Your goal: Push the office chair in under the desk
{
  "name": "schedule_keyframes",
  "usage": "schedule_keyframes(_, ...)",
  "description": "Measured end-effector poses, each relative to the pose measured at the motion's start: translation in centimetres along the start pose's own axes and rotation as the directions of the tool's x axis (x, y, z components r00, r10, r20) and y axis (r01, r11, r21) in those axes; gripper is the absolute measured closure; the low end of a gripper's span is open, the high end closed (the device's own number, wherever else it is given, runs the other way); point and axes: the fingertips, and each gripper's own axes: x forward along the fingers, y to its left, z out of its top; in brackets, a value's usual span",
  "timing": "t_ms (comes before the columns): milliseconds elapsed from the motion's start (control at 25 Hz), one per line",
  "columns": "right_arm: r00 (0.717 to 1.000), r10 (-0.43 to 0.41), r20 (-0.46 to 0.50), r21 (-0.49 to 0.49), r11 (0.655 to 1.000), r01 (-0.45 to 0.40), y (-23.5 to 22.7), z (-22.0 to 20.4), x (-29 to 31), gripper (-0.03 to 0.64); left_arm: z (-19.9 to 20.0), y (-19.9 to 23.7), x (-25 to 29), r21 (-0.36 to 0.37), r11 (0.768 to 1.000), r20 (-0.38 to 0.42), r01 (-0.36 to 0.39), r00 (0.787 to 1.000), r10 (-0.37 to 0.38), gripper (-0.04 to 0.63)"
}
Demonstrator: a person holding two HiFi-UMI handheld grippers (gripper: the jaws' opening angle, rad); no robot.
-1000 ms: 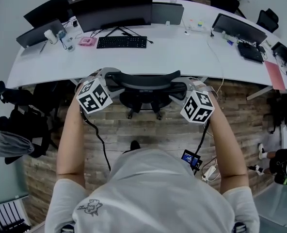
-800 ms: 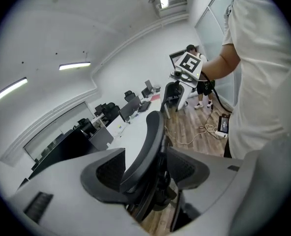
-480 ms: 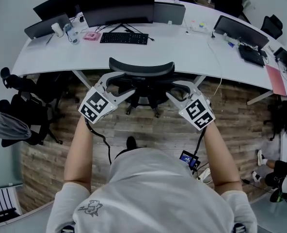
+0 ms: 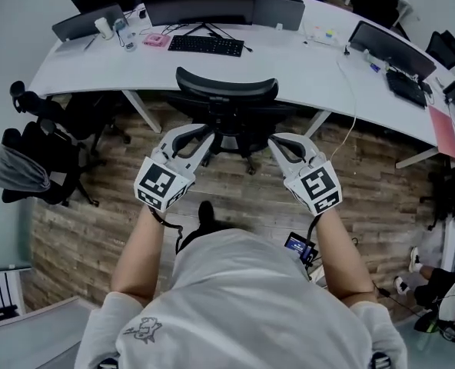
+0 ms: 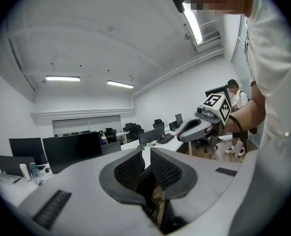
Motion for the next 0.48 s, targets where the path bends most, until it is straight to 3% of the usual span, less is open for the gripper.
schedule_keyframes(160, 0.999, 0.017, 0.03, 0.007, 1.0, -0.017, 1.4, 0.0, -2.1, 0.612, 0.5, -1.6, -1.9, -0.05, 0.997, 0.038, -0.062, 0.997, 0.064, 0.595)
schedule_keyframes(480, 0.998, -0.004, 0.064, 0.054, 0.999, 0.001, 3.9, 0.2, -4.3, 0.614, 0.4, -4.4, -4.3, -0.096, 0.993, 0.029, -0.068, 0.997, 0.071, 0.597)
